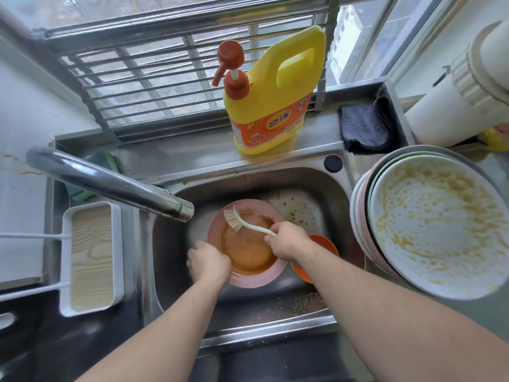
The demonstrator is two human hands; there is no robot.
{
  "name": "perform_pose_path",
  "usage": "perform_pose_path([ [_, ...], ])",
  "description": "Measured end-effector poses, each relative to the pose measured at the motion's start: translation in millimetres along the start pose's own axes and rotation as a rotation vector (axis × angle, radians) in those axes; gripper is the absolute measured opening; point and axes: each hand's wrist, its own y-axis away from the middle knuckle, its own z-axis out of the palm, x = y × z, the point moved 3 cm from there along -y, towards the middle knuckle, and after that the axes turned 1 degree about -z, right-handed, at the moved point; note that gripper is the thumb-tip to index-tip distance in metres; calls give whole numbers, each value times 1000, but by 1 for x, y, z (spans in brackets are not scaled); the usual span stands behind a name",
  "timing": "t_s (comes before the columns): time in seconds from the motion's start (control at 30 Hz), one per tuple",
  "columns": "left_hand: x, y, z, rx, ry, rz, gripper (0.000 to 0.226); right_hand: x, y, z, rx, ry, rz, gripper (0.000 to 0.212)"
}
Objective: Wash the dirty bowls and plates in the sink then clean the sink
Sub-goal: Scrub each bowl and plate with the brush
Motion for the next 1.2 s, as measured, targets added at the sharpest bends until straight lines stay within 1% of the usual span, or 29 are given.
perform_pose_path([
  [0.07, -1, 2, 0, -24, 39, -49, 50, -1, 0, -1, -1, -16, -4, 27],
  [0.1, -1, 2, 0, -41, 99, -76, 51, -1, -1, -1, -4, -25, -12, 27],
  [0.2, 1, 3, -1, -124, 432, -146, 47, 0, 2, -4, -28, -45, -43, 22],
  [0.3, 3, 6, -11, -320, 749, -170, 30, 5, 9, -16, -13, -36, -80, 18],
  [0.33, 3, 8, -17, -383, 807, -164, 30, 5, 12, -22, 2, -36, -95, 17],
  [0.37, 4, 10, -25, -419, 839, -136, 36, 5, 16, -29, 15, -29, -111, 16],
  [0.43, 5, 18, -41, -453, 807, -30, 51, 4, 27, -40, 35, 3, -141, 13],
  [0.5, 8, 29, -57, -443, 690, 112, 67, 6, 41, -49, 60, 17, -150, 13],
  [0.57, 13, 42, -74, -366, 488, 243, 79, 13, 58, -57, 83, 7, -127, 18],
  [0.63, 20, 57, -93, -260, 303, 298, 81, 21, 75, -62, 99, -18, -95, 21],
  [0.7, 26, 70, -108, -171, 172, 345, 82, 28, 94, -63, 112, -13, -77, 24],
  [0.8, 30, 88, -128, -89, 131, 327, 85, 32, 119, -64, 118, -8, -72, 25],
  [0.9, 30, 97, -138, -46, 184, 287, 85, 29, 142, -64, 82, -81, -161, 24],
  [0.97, 30, 102, -140, -49, 265, 236, 77, 28, 158, -64, 3, -163, -239, 25],
  [1.03, 23, 104, -132, -58, 448, 148, 66, 30, 174, -63, -118, -247, -275, 28],
  [1.1, 16, 111, -117, -90, 652, 71, 46, 26, 187, -56, -185, -231, -334, 36],
  [1.17, 17, 128, -103, -93, 818, -4, 24, 14, 188, -45, -147, -153, -425, 41],
  [1.2, 19, 138, -98, -89, 883, -38, 23, 4, 188, -39, -134, -134, -455, 42],
])
